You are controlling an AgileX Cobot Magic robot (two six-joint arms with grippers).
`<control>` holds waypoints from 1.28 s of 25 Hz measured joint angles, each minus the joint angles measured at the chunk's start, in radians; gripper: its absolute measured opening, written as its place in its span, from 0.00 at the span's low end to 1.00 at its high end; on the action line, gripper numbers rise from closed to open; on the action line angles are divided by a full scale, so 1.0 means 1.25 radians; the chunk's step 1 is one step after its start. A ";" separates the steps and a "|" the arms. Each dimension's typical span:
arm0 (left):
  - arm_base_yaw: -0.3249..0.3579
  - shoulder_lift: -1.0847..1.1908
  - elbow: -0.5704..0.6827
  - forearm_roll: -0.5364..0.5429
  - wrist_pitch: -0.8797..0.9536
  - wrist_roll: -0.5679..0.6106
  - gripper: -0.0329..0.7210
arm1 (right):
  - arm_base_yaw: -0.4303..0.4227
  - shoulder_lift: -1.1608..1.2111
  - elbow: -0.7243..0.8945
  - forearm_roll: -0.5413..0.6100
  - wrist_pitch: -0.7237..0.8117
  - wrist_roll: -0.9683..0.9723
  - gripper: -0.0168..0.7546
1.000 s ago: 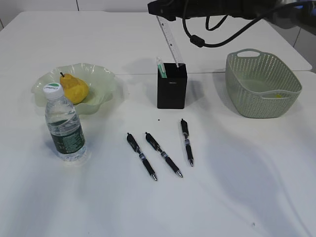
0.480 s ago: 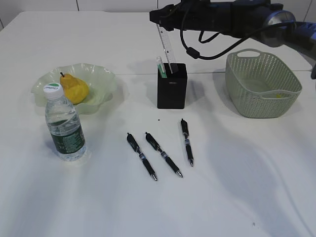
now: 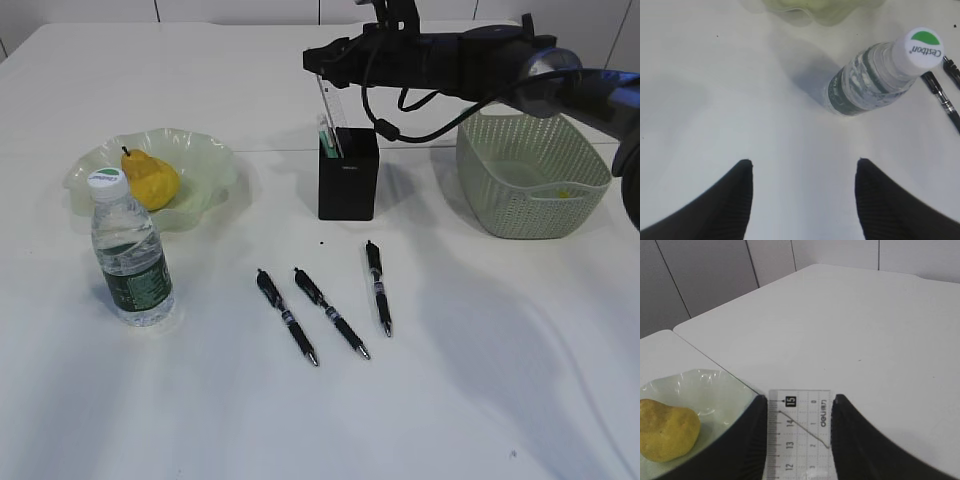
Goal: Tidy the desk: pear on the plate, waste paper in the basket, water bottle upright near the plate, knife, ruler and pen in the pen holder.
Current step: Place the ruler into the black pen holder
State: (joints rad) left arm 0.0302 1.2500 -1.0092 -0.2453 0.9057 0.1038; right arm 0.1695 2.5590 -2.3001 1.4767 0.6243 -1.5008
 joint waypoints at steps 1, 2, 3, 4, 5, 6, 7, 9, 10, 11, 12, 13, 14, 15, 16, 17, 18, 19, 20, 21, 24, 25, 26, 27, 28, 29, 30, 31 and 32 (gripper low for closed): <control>0.000 0.000 0.000 0.000 0.000 0.000 0.65 | 0.000 0.001 0.000 -0.002 0.000 0.000 0.39; 0.000 0.000 0.000 0.000 0.000 0.000 0.65 | 0.000 0.001 0.000 -0.008 0.000 0.000 0.39; 0.000 0.000 0.000 0.000 0.000 0.000 0.65 | 0.000 0.003 0.000 -0.010 0.000 0.000 0.39; 0.000 0.000 0.000 0.000 0.000 0.000 0.65 | 0.000 0.003 0.000 -0.014 0.000 0.000 0.39; 0.000 0.000 0.000 0.000 0.000 0.000 0.65 | 0.000 0.005 0.000 -0.015 0.000 0.000 0.39; 0.000 0.000 0.000 0.000 0.000 0.000 0.65 | 0.000 0.005 0.000 -0.015 0.000 0.000 0.39; 0.000 0.000 0.000 0.000 0.000 0.000 0.65 | 0.000 0.005 0.000 -0.017 0.000 0.000 0.39; 0.000 0.000 0.000 0.000 0.000 0.000 0.65 | 0.000 0.005 0.000 -0.017 0.000 0.000 0.39; 0.000 0.000 0.000 0.000 0.000 0.000 0.65 | 0.000 0.005 0.000 -0.018 0.000 0.000 0.39; 0.000 0.000 0.000 0.000 0.000 0.000 0.65 | 0.000 0.005 0.000 -0.018 -0.003 0.000 0.39; 0.000 0.000 0.000 0.000 0.000 0.000 0.65 | 0.000 0.005 0.000 -0.018 -0.007 0.000 0.39; 0.000 0.000 0.000 0.000 0.000 0.000 0.65 | 0.000 0.005 0.000 -0.018 -0.008 0.000 0.39; 0.000 0.000 0.000 0.000 0.000 0.000 0.65 | 0.000 0.005 0.000 -0.018 -0.012 0.000 0.39; 0.000 0.000 0.000 0.000 0.000 0.000 0.65 | 0.000 0.005 0.000 -0.018 -0.014 0.000 0.39; 0.000 0.000 0.000 0.000 0.000 0.000 0.65 | 0.000 0.005 0.000 -0.018 -0.018 0.000 0.39; 0.000 0.000 0.000 0.000 0.000 0.000 0.65 | 0.000 0.005 0.000 -0.018 -0.022 0.000 0.39; 0.000 0.000 0.000 0.000 0.000 0.000 0.65 | 0.000 0.005 0.000 -0.018 -0.026 0.000 0.39; 0.000 0.000 0.000 0.000 0.000 0.000 0.65 | 0.000 0.005 0.000 -0.018 -0.031 0.000 0.39; 0.000 0.000 0.000 0.000 0.000 0.000 0.65 | 0.000 0.005 0.000 -0.018 -0.031 0.000 0.39; 0.000 0.000 0.000 0.000 0.000 0.000 0.65 | 0.000 0.005 0.000 -0.021 -0.032 0.000 0.39; 0.000 0.000 0.000 -0.002 0.000 0.000 0.65 | 0.000 0.005 0.000 -0.040 -0.033 0.000 0.39; 0.000 0.000 0.000 -0.002 0.000 0.000 0.65 | 0.000 0.005 0.000 -0.044 -0.033 0.000 0.39; 0.000 0.000 0.000 -0.002 0.000 0.000 0.65 | 0.000 0.005 0.000 -0.044 -0.033 0.000 0.39; 0.000 0.000 0.000 -0.002 0.000 0.000 0.65 | 0.000 0.005 0.000 -0.045 -0.032 0.000 0.39; 0.000 0.000 0.000 -0.002 0.000 0.000 0.65 | 0.000 0.005 0.000 -0.046 -0.030 0.001 0.39; 0.000 0.000 0.000 -0.002 0.000 0.000 0.65 | 0.000 0.005 0.000 -0.046 -0.026 0.003 0.39; 0.000 0.000 0.000 -0.004 0.000 0.000 0.65 | 0.000 0.005 0.000 -0.046 -0.026 0.003 0.39; 0.000 0.000 0.000 -0.004 0.000 0.000 0.65 | 0.000 0.005 0.000 -0.048 -0.025 0.004 0.39; 0.000 0.000 0.000 -0.004 0.000 0.000 0.65 | 0.000 0.005 0.000 -0.048 -0.025 0.006 0.39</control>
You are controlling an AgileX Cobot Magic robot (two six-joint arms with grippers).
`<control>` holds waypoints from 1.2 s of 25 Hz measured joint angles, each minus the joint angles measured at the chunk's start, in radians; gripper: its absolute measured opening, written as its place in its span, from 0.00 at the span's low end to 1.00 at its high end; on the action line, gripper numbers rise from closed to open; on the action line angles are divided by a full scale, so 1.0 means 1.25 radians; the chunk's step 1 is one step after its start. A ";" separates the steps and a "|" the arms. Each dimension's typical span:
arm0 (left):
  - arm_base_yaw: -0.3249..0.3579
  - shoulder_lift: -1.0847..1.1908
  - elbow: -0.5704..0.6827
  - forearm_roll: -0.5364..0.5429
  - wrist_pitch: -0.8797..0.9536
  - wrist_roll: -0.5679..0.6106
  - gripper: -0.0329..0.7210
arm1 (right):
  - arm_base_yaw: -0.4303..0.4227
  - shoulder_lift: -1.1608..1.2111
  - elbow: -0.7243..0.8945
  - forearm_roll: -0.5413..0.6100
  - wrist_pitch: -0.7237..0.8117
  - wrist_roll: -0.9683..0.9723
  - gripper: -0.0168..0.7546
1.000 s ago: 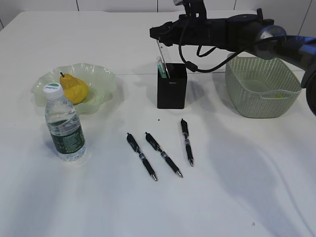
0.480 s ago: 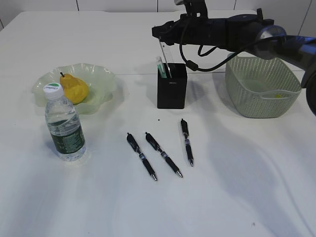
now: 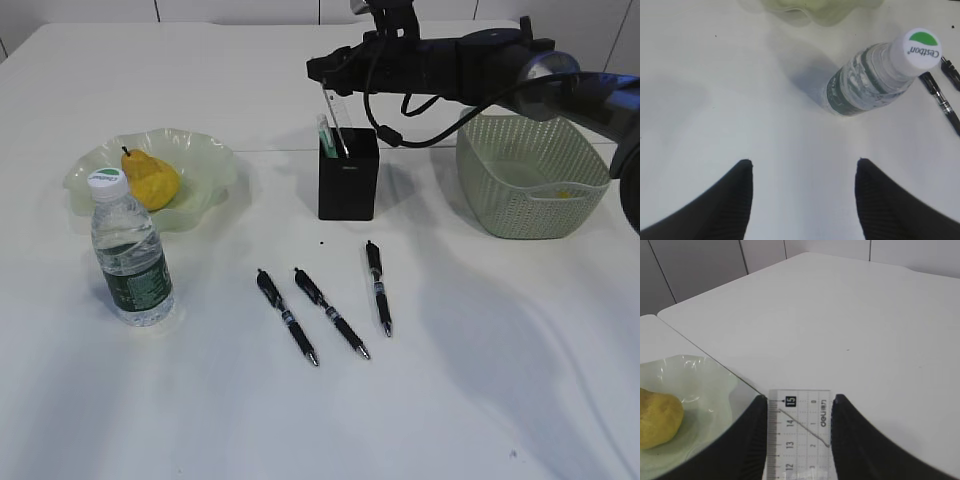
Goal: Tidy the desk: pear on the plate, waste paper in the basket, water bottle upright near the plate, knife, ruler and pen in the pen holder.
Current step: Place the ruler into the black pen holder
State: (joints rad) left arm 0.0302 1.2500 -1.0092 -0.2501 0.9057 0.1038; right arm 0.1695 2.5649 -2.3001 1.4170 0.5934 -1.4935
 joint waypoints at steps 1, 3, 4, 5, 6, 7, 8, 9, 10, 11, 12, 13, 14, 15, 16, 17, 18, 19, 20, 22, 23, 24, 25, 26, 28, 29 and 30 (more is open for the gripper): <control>0.000 0.000 0.000 -0.001 0.000 0.000 0.65 | 0.000 0.000 0.000 0.000 0.001 0.000 0.39; 0.000 0.000 0.000 -0.002 0.000 0.000 0.65 | 0.000 0.000 0.000 0.000 0.001 0.002 0.40; 0.000 0.000 0.000 -0.002 0.000 0.000 0.65 | 0.000 0.000 0.000 0.000 0.001 0.003 0.40; 0.000 0.000 0.000 -0.002 0.000 0.000 0.65 | 0.000 0.000 0.000 0.000 0.001 0.003 0.41; 0.000 0.000 0.000 -0.003 0.002 0.000 0.65 | 0.000 0.000 0.000 0.000 0.002 0.003 0.41; 0.000 0.000 0.000 -0.003 0.002 0.000 0.65 | 0.000 0.000 0.000 0.000 0.002 0.003 0.42; 0.000 0.000 0.000 -0.003 0.002 0.000 0.65 | 0.000 0.000 0.000 0.000 0.003 0.005 0.42; 0.000 0.000 0.000 -0.003 0.002 0.000 0.65 | 0.000 0.000 0.000 0.000 0.003 0.005 0.42; 0.000 0.000 0.000 -0.003 0.002 0.000 0.65 | 0.000 0.000 0.000 0.000 0.003 0.005 0.42; 0.000 0.000 0.000 -0.003 0.002 0.000 0.65 | 0.000 0.000 0.000 0.000 0.003 0.005 0.42; 0.000 0.000 0.000 -0.003 0.002 0.000 0.65 | 0.000 0.000 0.000 0.000 0.003 0.005 0.42; 0.000 0.000 0.000 -0.003 0.002 0.000 0.65 | 0.000 0.000 0.000 0.000 0.003 0.005 0.42; 0.000 0.000 0.000 -0.003 0.002 0.000 0.65 | 0.000 0.000 0.000 0.000 0.003 0.005 0.42; 0.000 0.000 0.000 -0.003 0.002 0.000 0.65 | 0.000 0.000 0.000 0.000 0.003 0.005 0.42; 0.000 0.000 0.000 -0.003 0.002 0.000 0.65 | 0.000 0.000 0.000 0.000 0.003 0.005 0.42; 0.000 0.000 0.000 -0.003 0.002 0.000 0.65 | 0.000 0.000 0.000 0.000 0.003 0.006 0.42; 0.000 0.000 0.000 -0.003 0.002 0.000 0.65 | 0.000 0.000 0.000 0.000 0.003 0.006 0.42; 0.000 0.000 0.000 -0.003 0.002 0.000 0.65 | 0.000 0.000 0.000 0.000 0.003 0.006 0.42; 0.000 0.000 0.000 -0.003 0.002 0.000 0.65 | 0.000 0.000 0.000 0.000 0.003 0.006 0.42; 0.000 0.000 0.000 -0.003 0.002 0.000 0.65 | 0.000 0.000 0.000 0.000 0.006 0.011 0.44; 0.000 0.000 0.000 -0.003 0.002 0.000 0.65 | 0.000 0.000 0.000 0.000 0.010 0.015 0.45; 0.000 0.000 0.000 -0.003 0.004 0.000 0.65 | 0.000 0.000 0.000 0.000 0.016 0.021 0.45; 0.000 0.000 0.000 -0.003 0.003 0.000 0.65 | 0.000 -0.002 0.000 0.000 0.023 0.029 0.46; 0.000 0.000 0.000 -0.003 0.003 0.000 0.65 | 0.000 -0.006 0.000 0.000 0.030 0.037 0.46; 0.000 0.000 0.000 -0.003 0.003 0.000 0.65 | 0.000 -0.017 0.000 -0.005 0.038 0.049 0.46; 0.000 0.000 0.000 -0.003 0.003 0.000 0.65 | 0.000 -0.024 0.000 -0.008 0.039 0.056 0.46; 0.000 0.000 0.000 -0.003 0.003 0.000 0.65 | 0.000 -0.035 0.000 -0.019 0.043 0.069 0.46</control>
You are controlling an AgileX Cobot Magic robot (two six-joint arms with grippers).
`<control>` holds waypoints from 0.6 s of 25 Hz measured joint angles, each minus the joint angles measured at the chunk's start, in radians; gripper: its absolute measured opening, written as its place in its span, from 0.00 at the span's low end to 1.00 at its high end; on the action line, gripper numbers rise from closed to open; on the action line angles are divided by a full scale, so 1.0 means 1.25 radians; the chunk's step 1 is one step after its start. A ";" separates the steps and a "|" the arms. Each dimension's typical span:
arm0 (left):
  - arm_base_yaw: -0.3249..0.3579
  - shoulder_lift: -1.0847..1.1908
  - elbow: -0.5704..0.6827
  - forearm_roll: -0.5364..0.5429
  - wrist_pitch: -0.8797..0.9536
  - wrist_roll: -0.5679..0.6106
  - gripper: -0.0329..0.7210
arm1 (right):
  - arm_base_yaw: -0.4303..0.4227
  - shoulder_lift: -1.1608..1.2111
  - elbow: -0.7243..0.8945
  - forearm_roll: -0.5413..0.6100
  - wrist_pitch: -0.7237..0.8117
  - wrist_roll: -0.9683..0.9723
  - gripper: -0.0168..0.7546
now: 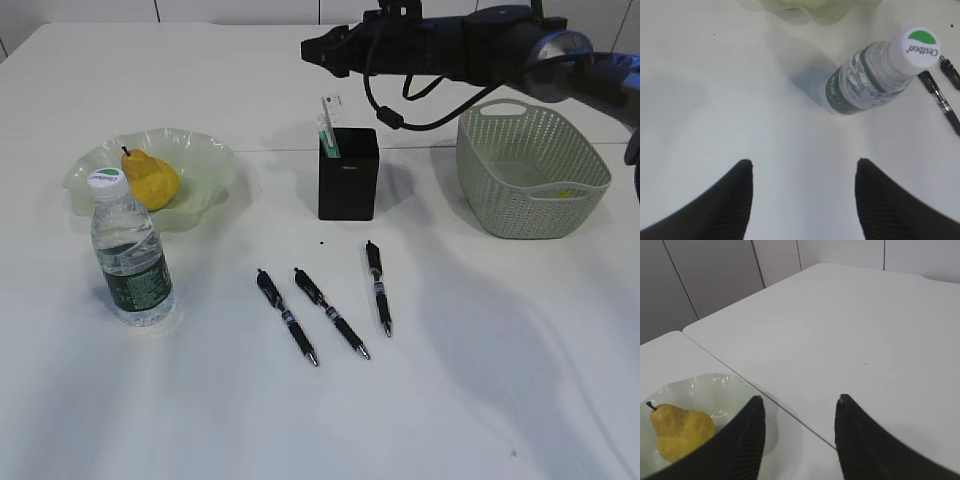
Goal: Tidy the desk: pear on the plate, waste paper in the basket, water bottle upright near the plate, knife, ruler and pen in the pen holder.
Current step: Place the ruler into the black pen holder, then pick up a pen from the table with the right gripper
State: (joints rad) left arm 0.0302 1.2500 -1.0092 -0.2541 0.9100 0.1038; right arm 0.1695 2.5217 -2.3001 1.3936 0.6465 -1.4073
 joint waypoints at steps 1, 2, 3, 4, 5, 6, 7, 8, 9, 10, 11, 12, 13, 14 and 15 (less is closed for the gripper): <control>0.000 0.000 0.000 0.000 0.000 0.000 0.65 | 0.000 -0.012 0.000 -0.019 0.000 0.019 0.46; 0.000 0.000 0.000 0.000 0.000 0.000 0.65 | 0.000 -0.025 0.000 -0.040 0.002 0.041 0.46; 0.000 0.000 0.000 0.000 0.000 0.000 0.65 | 0.000 -0.039 0.000 -0.073 0.005 0.078 0.47; 0.000 0.000 0.000 0.000 0.000 0.000 0.65 | 0.000 -0.050 0.000 -0.111 0.016 0.107 0.47; 0.000 0.000 0.000 0.001 0.000 0.000 0.65 | 0.000 -0.063 0.000 -0.152 0.031 0.143 0.47; 0.000 0.000 0.000 0.003 0.000 0.000 0.65 | 0.000 -0.075 0.000 -0.195 0.045 0.175 0.47; 0.000 0.000 0.000 0.005 0.000 0.000 0.65 | 0.000 -0.085 0.000 -0.233 0.069 0.223 0.47; 0.000 0.000 0.000 0.007 0.000 0.000 0.65 | 0.000 -0.097 0.000 -0.281 0.085 0.258 0.47; 0.000 0.000 0.000 0.010 0.000 0.000 0.65 | 0.002 -0.110 0.000 -0.330 0.107 0.299 0.47; 0.000 0.000 0.000 0.012 0.000 0.000 0.65 | 0.005 -0.123 0.000 -0.369 0.127 0.332 0.47; 0.000 0.000 0.000 0.014 0.000 0.000 0.65 | 0.009 -0.135 0.000 -0.416 0.148 0.370 0.47; 0.000 0.000 0.000 0.015 0.002 0.000 0.65 | 0.014 -0.149 0.000 -0.463 0.168 0.405 0.47; 0.000 0.000 0.000 0.015 0.003 0.000 0.65 | 0.019 -0.164 0.000 -0.500 0.187 0.443 0.47; 0.000 0.000 0.000 0.017 0.004 0.000 0.65 | 0.027 -0.177 0.000 -0.532 0.204 0.475 0.47; 0.000 0.000 0.000 0.017 0.005 0.000 0.65 | 0.035 -0.192 0.000 -0.567 0.223 0.510 0.47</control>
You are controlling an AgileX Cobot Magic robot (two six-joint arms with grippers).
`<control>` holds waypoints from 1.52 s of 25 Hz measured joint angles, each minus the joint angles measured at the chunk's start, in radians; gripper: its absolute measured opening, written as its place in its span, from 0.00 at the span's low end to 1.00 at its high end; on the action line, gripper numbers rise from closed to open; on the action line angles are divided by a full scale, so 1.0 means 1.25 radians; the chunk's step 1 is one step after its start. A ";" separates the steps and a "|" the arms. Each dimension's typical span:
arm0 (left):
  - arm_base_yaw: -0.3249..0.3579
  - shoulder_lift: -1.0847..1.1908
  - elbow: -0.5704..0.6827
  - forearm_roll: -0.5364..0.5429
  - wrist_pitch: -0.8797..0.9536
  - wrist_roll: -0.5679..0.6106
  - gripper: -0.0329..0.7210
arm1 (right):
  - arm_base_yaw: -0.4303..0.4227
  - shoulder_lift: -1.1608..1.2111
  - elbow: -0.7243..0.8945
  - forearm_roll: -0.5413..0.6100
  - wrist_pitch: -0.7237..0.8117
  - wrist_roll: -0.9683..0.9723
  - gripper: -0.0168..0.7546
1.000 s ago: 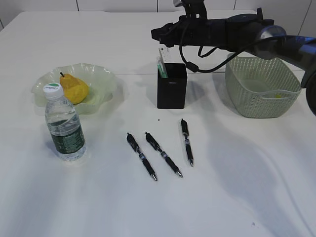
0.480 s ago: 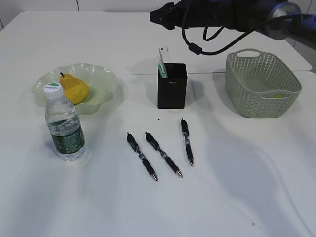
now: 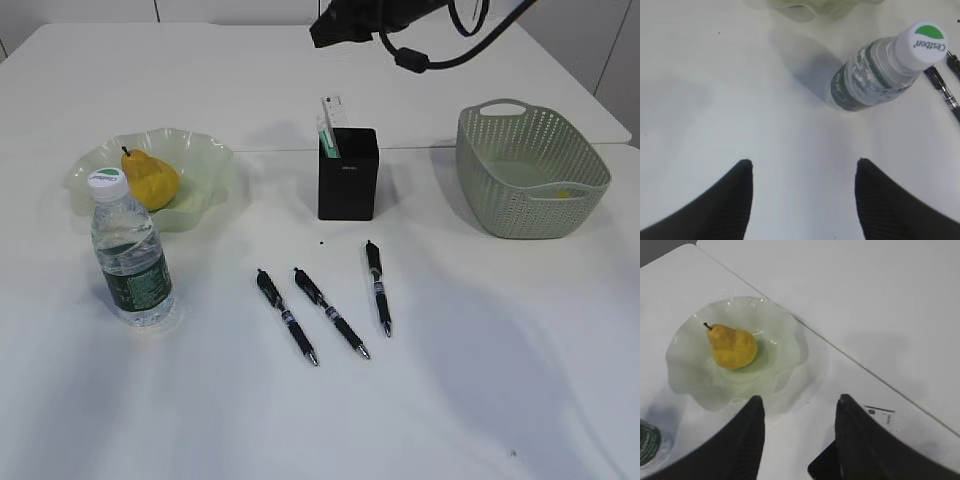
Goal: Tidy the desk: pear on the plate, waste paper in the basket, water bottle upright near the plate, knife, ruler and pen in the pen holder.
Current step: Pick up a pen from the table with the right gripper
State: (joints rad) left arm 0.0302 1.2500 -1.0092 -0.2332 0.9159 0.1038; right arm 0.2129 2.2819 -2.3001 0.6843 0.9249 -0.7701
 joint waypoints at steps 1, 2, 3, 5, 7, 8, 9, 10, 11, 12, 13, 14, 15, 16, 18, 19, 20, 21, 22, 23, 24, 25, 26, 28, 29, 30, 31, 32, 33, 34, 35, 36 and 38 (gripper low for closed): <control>0.000 0.000 0.000 0.001 0.000 0.000 0.65 | 0.006 -0.015 0.000 -0.024 0.019 0.034 0.47; 0.000 0.000 0.000 0.001 0.002 0.000 0.65 | 0.015 -0.030 0.000 -0.046 0.037 0.067 0.47; 0.000 0.000 0.000 0.001 0.003 0.000 0.65 | 0.022 -0.043 0.000 -0.073 0.054 0.098 0.47; 0.000 0.000 0.000 0.001 0.008 0.000 0.65 | 0.036 -0.072 0.000 -0.125 0.091 0.160 0.47; 0.000 0.000 0.000 0.001 0.012 0.000 0.65 | 0.051 -0.094 0.000 -0.184 0.137 0.225 0.47; 0.000 0.000 0.000 0.001 0.013 0.000 0.65 | 0.057 -0.103 0.000 -0.210 0.157 0.256 0.47; 0.000 0.000 0.000 0.001 0.013 0.000 0.65 | 0.064 -0.111 0.000 -0.240 0.189 0.300 0.47; 0.000 0.000 0.000 0.001 0.015 0.000 0.65 | 0.070 -0.116 0.000 -0.269 0.214 0.331 0.47; 0.000 0.000 0.000 0.001 0.015 0.000 0.65 | 0.077 -0.118 0.000 -0.297 0.235 0.367 0.47; 0.000 0.000 0.000 0.001 0.015 0.000 0.65 | 0.084 -0.120 0.000 -0.326 0.246 0.395 0.47; 0.000 0.000 0.000 0.001 0.016 0.000 0.65 | 0.094 -0.120 0.000 -0.361 0.252 0.431 0.47; 0.000 0.000 0.000 0.001 0.018 0.000 0.65 | 0.106 -0.121 0.004 -0.407 0.256 0.470 0.47; 0.000 0.000 0.000 0.001 0.022 0.000 0.65 | 0.116 -0.121 0.008 -0.434 0.258 0.501 0.47; 0.000 0.000 0.000 0.001 0.030 0.000 0.65 | 0.130 -0.122 0.017 -0.446 0.260 0.524 0.47; 0.000 0.000 0.000 0.001 0.036 0.000 0.65 | 0.161 -0.123 0.042 -0.468 0.260 0.558 0.47; 0.000 0.000 0.000 0.001 0.037 0.000 0.65 | 0.174 -0.123 0.056 -0.478 0.260 0.574 0.47; 0.000 0.000 0.000 0.001 0.037 0.000 0.65 | 0.185 -0.123 0.074 -0.489 0.260 0.587 0.47; 0.000 0.000 0.000 0.001 0.039 0.000 0.65 | 0.196 -0.123 0.101 -0.502 0.260 0.606 0.47; 0.000 0.000 0.000 0.001 0.039 0.000 0.65 | 0.202 -0.123 0.124 -0.507 0.260 0.622 0.47; 0.000 0.000 0.000 0.001 0.039 0.000 0.65 | 0.205 -0.123 0.148 -0.509 0.260 0.635 0.47; 0.000 0.000 0.000 0.001 0.041 0.000 0.65 | 0.205 -0.123 0.177 -0.513 0.260 0.646 0.47; 0.000 0.000 0.000 0.001 0.041 0.000 0.65 | 0.205 -0.122 0.209 -0.520 0.260 0.652 0.47; 0.000 0.000 0.000 0.001 0.042 0.000 0.65 | 0.205 -0.120 0.230 -0.526 0.260 0.655 0.47; 0.000 0.000 0.000 -0.002 0.042 0.000 0.65 | 0.205 -0.120 0.268 -0.543 0.260 0.660 0.47; 0.000 0.000 0.000 -0.004 0.042 0.000 0.65 | 0.205 -0.120 0.276 -0.552 0.260 0.664 0.47; 0.000 0.000 0.000 -0.006 0.042 0.000 0.65 | 0.205 -0.120 0.279 -0.558 0.260 0.673 0.47; 0.000 0.000 0.000 -0.006 0.042 0.000 0.65 | 0.205 -0.120 0.281 -0.565 0.258 0.683 0.47; 0.000 0.000 0.000 -0.006 0.044 0.000 0.65 | 0.205 -0.120 0.281 -0.575 0.257 0.698 0.47; 0.000 0.000 0.000 -0.006 0.044 0.000 0.65 | 0.205 -0.118 0.281 -0.586 0.257 0.719 0.47; 0.000 0.000 0.000 -0.006 0.044 0.000 0.65 | 0.205 -0.115 0.281 -0.601 0.257 0.738 0.47; 0.000 0.000 0.000 -0.006 0.044 0.000 0.65 | 0.205 -0.109 0.281 -0.614 0.257 0.754 0.47; 0.000 0.000 0.000 -0.006 0.044 0.000 0.65 | 0.205 -0.100 0.281 -0.624 0.257 0.767 0.47; 0.000 0.000 0.000 -0.006 0.044 0.000 0.65 | 0.201 -0.078 0.281 -0.633 0.255 0.780 0.47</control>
State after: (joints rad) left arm 0.0302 1.2504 -1.0092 -0.2410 0.9707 0.1038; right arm 0.4642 2.1846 -1.9485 -0.1068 1.2442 0.2055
